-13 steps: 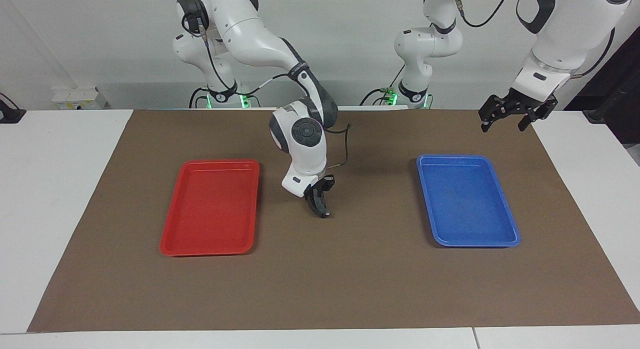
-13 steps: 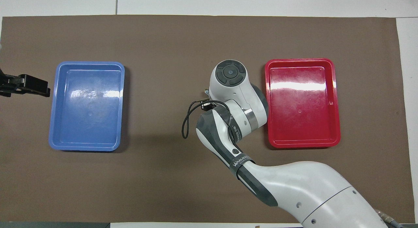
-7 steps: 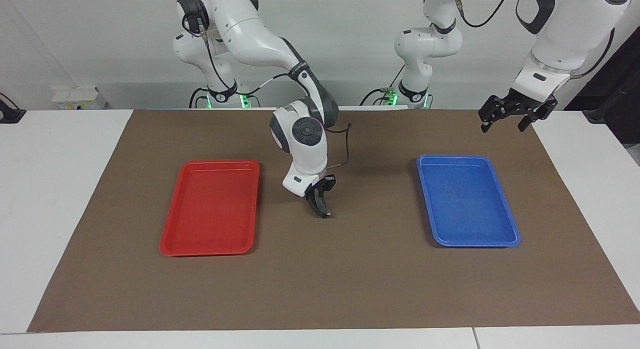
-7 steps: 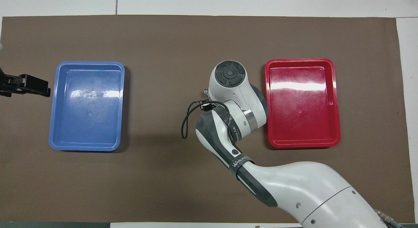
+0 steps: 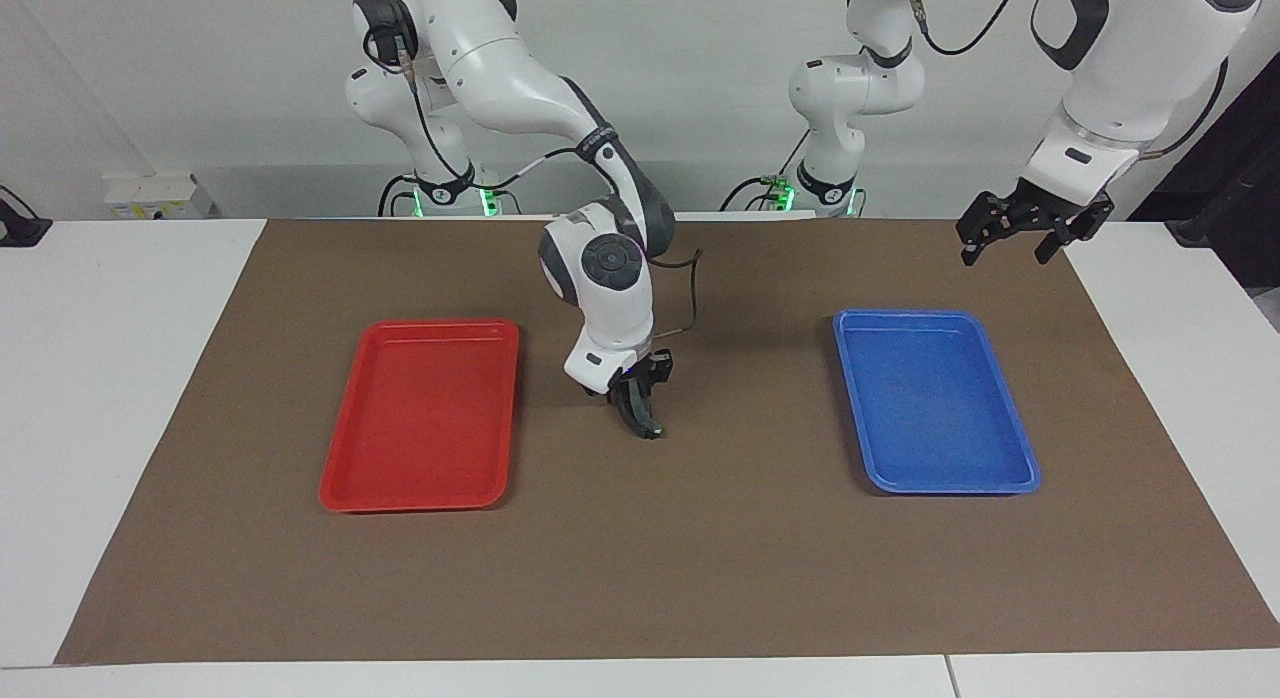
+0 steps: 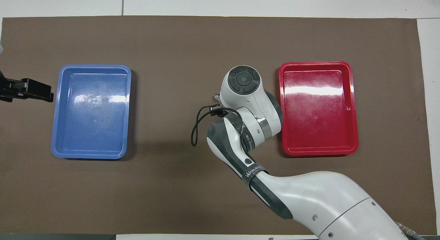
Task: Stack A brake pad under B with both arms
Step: 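Lower the curved pad onto the small pad and open the right gripper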
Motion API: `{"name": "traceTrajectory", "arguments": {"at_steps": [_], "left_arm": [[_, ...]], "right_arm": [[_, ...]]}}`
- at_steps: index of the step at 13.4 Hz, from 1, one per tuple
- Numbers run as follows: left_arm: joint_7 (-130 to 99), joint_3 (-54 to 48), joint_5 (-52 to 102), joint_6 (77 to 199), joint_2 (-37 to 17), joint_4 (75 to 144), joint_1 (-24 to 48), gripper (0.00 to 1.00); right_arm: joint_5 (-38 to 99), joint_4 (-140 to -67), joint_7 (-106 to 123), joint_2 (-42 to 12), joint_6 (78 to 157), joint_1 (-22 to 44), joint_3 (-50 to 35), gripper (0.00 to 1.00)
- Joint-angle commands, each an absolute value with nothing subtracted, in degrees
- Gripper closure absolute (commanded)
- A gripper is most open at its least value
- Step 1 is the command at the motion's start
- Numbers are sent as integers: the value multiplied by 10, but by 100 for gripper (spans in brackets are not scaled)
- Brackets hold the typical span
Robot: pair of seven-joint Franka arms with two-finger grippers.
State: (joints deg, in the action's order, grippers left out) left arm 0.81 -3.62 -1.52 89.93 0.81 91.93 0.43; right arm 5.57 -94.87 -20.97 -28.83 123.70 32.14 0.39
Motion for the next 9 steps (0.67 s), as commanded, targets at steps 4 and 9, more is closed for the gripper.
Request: {"name": "traceTrajectory", "arguments": {"at_steps": [4, 9], "left_arm": [[4, -34, -10, 911, 19, 937, 4, 0], [4, -34, -10, 911, 19, 937, 4, 0]], "right_arm": [[54, -945, -219, -207, 1210, 294, 14, 0], [46, -944, -213, -110, 1061, 187, 15, 0]]}}
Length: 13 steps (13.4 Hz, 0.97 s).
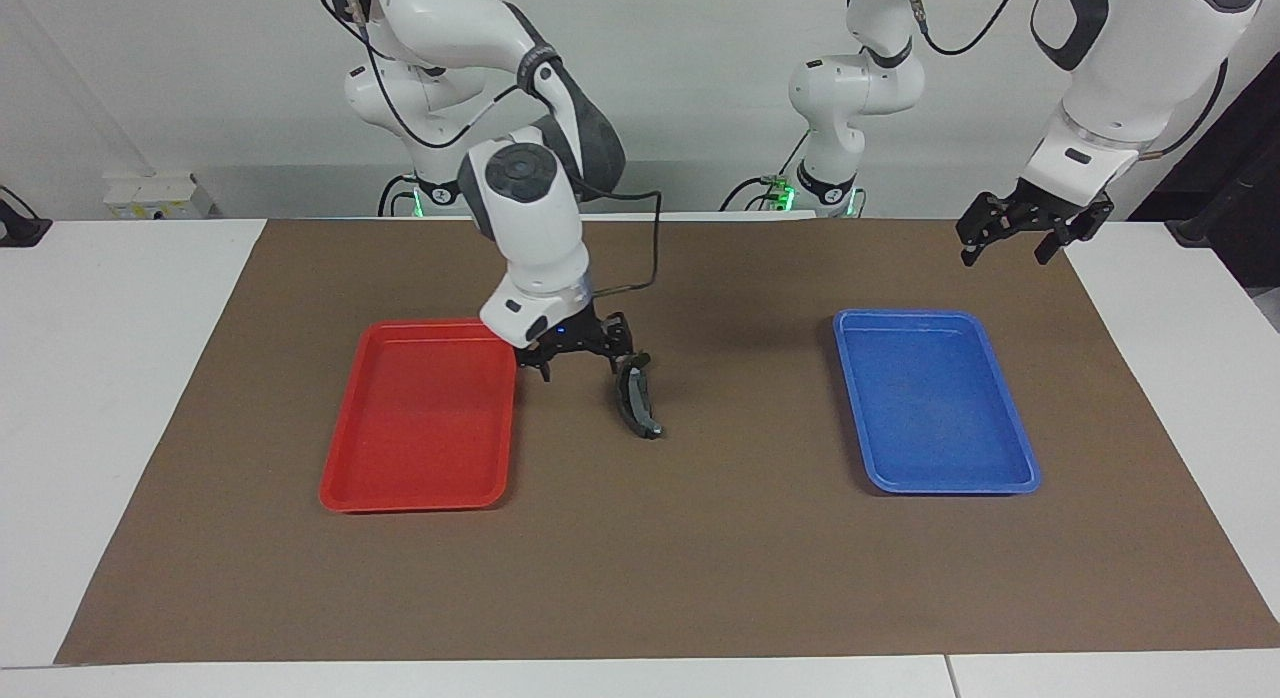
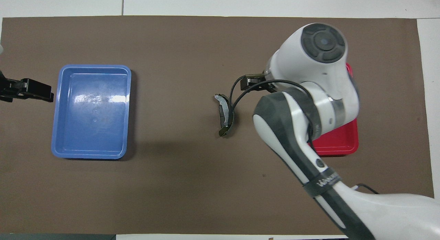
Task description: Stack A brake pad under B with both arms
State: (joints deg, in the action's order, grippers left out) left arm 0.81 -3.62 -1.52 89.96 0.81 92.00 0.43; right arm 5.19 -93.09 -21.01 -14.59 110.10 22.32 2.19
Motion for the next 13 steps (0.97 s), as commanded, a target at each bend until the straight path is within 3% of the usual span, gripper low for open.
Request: {"name": "traceTrajectory", "arguments": {"at_steps": [1, 7, 13], "left_arm": [[4, -34, -10, 911, 19, 937, 4, 0], [4, -37, -10, 911, 19, 937, 4, 0], [4, -39, -10, 911, 20, 941, 4, 0]], "right_arm": [[39, -943, -211, -94, 1031, 161, 14, 0], [14, -939, -77, -22, 918, 58, 16, 0], [-25, -940, 8, 8, 875, 31, 33, 0]]}}
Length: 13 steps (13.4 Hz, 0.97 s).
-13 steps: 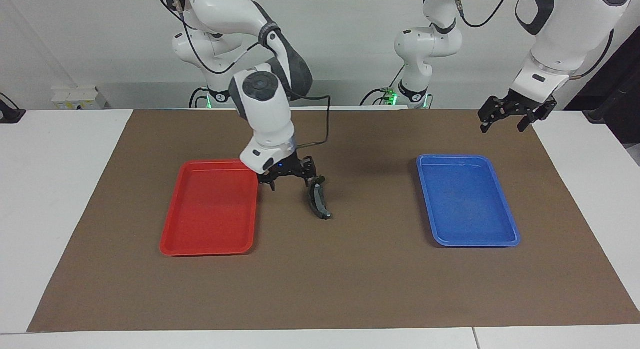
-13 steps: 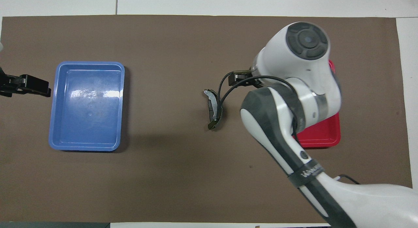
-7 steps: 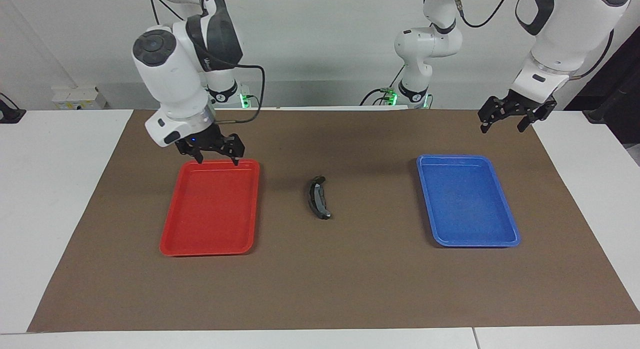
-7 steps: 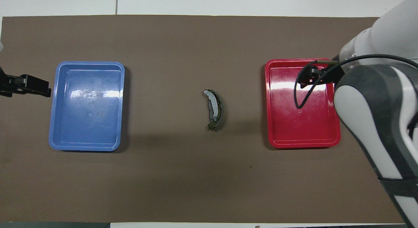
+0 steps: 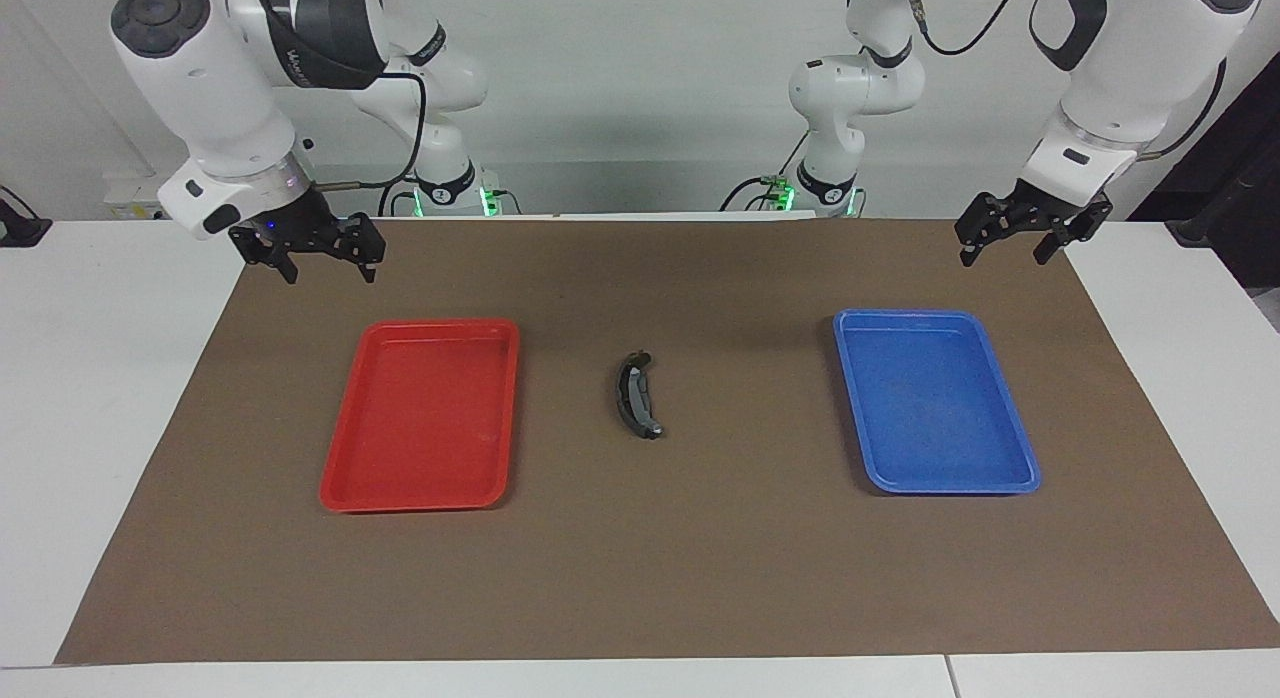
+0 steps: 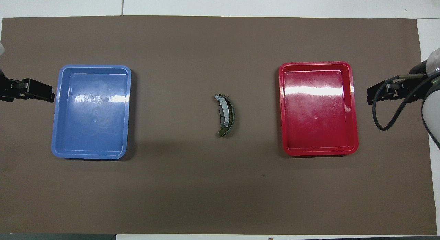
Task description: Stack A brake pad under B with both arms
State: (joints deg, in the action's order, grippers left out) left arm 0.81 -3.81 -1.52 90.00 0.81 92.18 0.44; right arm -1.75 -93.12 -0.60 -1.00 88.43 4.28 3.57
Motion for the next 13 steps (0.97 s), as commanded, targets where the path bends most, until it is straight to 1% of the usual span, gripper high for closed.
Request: {"name": "traceTrajectory", "arguments": {"at_steps": [1, 6, 8, 11, 13], "left_arm": [[4, -39, -10, 913, 20, 941, 4, 0], [4, -39, -10, 916, 21, 941, 4, 0], [4, -39, -10, 916, 21, 941, 4, 0], [4, -39, -10, 916, 21, 941, 4, 0], [4, -39, -10, 916, 20, 941, 4, 0]], "right_arm": [[-25, -939, 8, 9, 876, 26, 36, 0], [-26, -927, 13, 14, 866, 26, 47, 0], [-21, -939, 35, 20, 869, 25, 63, 0], [-20, -946, 34, 22, 871, 25, 63, 0], [-22, -937, 37, 21, 867, 24, 63, 0]]}}
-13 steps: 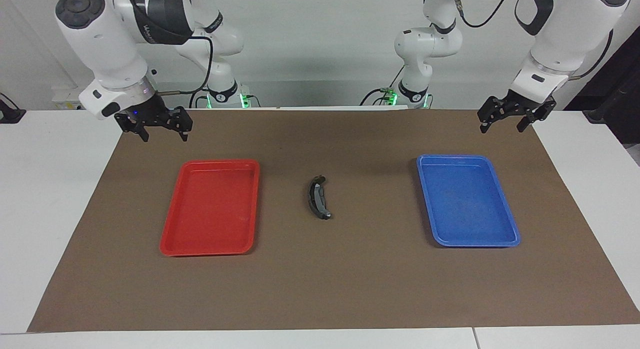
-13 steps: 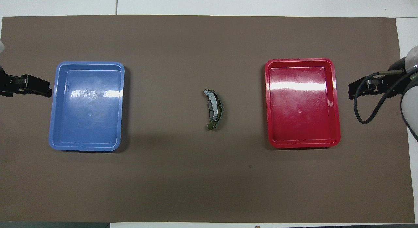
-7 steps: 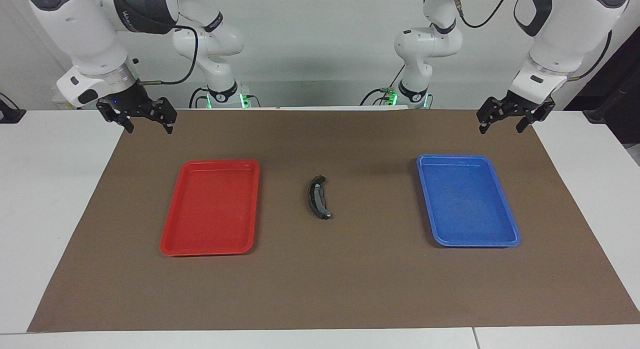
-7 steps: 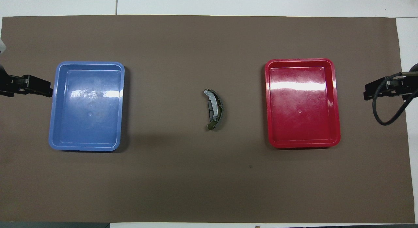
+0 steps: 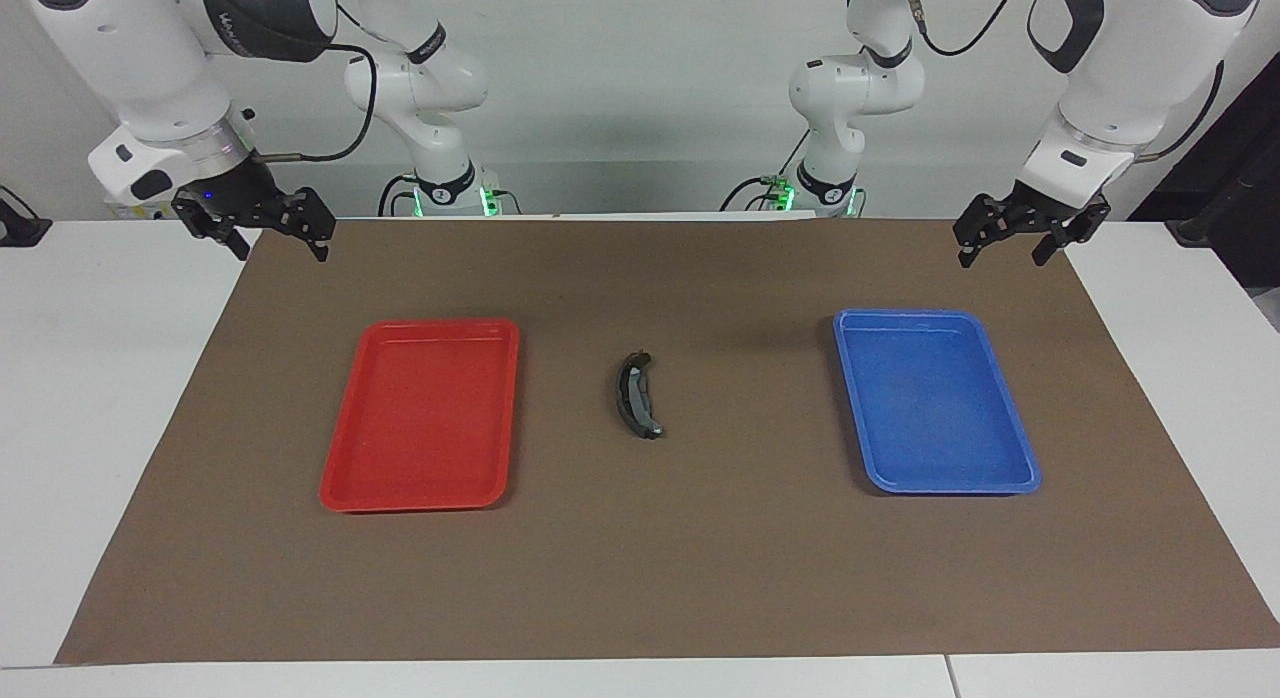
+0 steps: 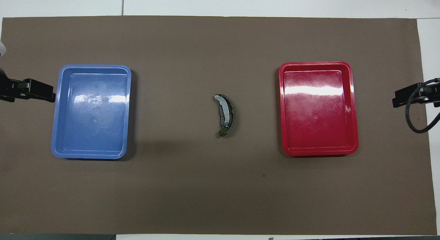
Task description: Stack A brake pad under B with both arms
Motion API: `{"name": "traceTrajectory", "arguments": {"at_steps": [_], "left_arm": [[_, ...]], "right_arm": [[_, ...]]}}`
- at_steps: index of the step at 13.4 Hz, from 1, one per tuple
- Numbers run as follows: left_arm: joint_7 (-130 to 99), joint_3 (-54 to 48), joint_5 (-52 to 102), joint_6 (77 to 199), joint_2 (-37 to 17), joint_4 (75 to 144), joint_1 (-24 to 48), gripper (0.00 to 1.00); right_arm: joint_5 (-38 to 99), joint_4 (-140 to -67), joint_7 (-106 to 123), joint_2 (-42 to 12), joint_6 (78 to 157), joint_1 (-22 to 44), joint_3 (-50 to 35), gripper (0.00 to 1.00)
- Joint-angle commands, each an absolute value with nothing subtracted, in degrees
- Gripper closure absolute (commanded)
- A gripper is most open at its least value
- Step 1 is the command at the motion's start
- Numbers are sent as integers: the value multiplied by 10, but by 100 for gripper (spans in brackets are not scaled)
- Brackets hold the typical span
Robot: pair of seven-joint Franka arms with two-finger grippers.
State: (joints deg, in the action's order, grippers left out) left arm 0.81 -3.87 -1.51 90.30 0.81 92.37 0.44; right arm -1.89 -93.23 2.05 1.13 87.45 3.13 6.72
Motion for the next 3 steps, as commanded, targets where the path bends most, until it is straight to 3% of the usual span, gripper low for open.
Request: {"name": "traceTrajectory", "arguments": {"at_steps": [1, 3], "left_arm": [[4, -39, -10, 916, 20, 941, 4, 0], [4, -39, -10, 916, 21, 941, 4, 0]], "right_arm": [[-22, -937, 38, 21, 867, 24, 64, 0], [-24, -937, 39, 21, 868, 24, 64, 0]]}}
